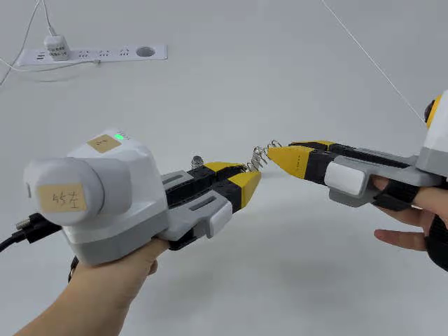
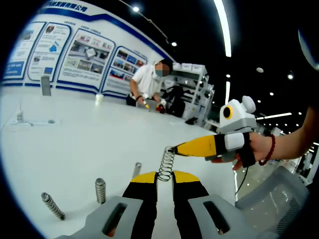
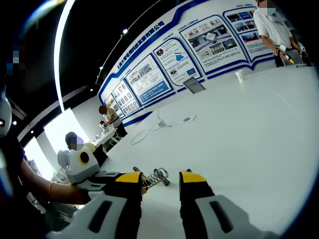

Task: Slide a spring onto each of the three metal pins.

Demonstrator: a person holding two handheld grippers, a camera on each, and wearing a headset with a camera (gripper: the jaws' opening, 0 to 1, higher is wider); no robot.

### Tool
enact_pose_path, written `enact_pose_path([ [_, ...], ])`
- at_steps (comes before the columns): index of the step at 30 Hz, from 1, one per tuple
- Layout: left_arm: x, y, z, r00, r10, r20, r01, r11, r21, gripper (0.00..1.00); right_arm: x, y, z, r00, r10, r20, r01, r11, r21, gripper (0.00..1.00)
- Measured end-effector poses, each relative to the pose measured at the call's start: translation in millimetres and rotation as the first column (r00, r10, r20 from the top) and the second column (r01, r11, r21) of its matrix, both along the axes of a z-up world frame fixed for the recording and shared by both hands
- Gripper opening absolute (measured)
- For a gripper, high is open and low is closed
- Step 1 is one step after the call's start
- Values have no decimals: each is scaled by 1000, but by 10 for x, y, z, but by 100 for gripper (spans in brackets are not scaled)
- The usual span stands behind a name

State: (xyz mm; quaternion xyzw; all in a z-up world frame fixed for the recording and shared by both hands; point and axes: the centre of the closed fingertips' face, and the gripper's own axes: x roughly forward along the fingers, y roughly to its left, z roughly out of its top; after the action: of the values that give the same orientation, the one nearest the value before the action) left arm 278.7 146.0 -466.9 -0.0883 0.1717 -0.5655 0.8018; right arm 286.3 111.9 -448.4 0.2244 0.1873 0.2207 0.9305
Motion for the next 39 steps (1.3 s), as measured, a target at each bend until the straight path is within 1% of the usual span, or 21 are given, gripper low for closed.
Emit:
enact_pose_path([
  [6, -24, 23, 76, 1000, -3, -14, 3, 999, -35, 10, 14, 71, 45, 1000, 6, -2, -5, 998, 65, 26],
  [7, -33, 31, 88, 1000, -4, -16, 3, 999, -41, 10, 22, 92, 68, 1000, -1, -4, 1, 995, 103, 25],
  [8, -34, 37, 92, 1000, -3, -16, 3, 999, -43, 10, 20, 106, 72, 1000, 0, -8, 2, 992, 124, 25],
  [11, -48, 52, 107, 1000, -6, -17, 5, 999, -50, 10, 20, 128, 64, 1000, 1, -11, 1, 991, 136, 22],
  [15, -65, 65, 125, 1000, -12, -17, 11, 998, -56, 10, 11, 181, 92, 1000, 14, -10, -12, 986, 165, 17],
  [18, -70, 70, 134, 1000, -13, -14, 12, 998, -59, 10, 13, 181, 109, 1000, 17, -8, -15, 985, 172, 14],
  [20, -71, 70, 142, 1000, -13, -13, 12, 998, -61, 10, 7, 189, 122, 1000, 22, -7, -20, 984, 179, 14],
  [24, -69, 69, 154, 1000, -13, -2, 13, 998, -62, 11, -1, 200, 146, 1000, 29, 2, -28, 984, 178, 13],
  [25, -69, 70, 162, 1000, -14, 6, 14, 998, -61, 11, -1, 204, 155, 999, 31, 8, -32, 984, 173, 13],
  [30, -67, 90, 162, 1000, -8, 24, 9, 999, -45, 11, -12, 242, 176, 999, 49, 22, -52, 987, 155, 12],
  [36, -52, 111, 148, 999, -1, 48, 2, 1000, -24, 12, -14, 290, 190, 997, 68, 43, -72, 992, 107, 12],
  [38, -50, 119, 147, 997, -4, 76, 4, 1000, -6, 12, -10, 298, 194, 996, 70, 50, -74, 993, 88, 12],
  [39, -45, 125, 152, 995, -3, 100, 2, 1000, 4, 12, -1, 295, 201, 996, 67, 56, -71, 994, 83, 12],
])
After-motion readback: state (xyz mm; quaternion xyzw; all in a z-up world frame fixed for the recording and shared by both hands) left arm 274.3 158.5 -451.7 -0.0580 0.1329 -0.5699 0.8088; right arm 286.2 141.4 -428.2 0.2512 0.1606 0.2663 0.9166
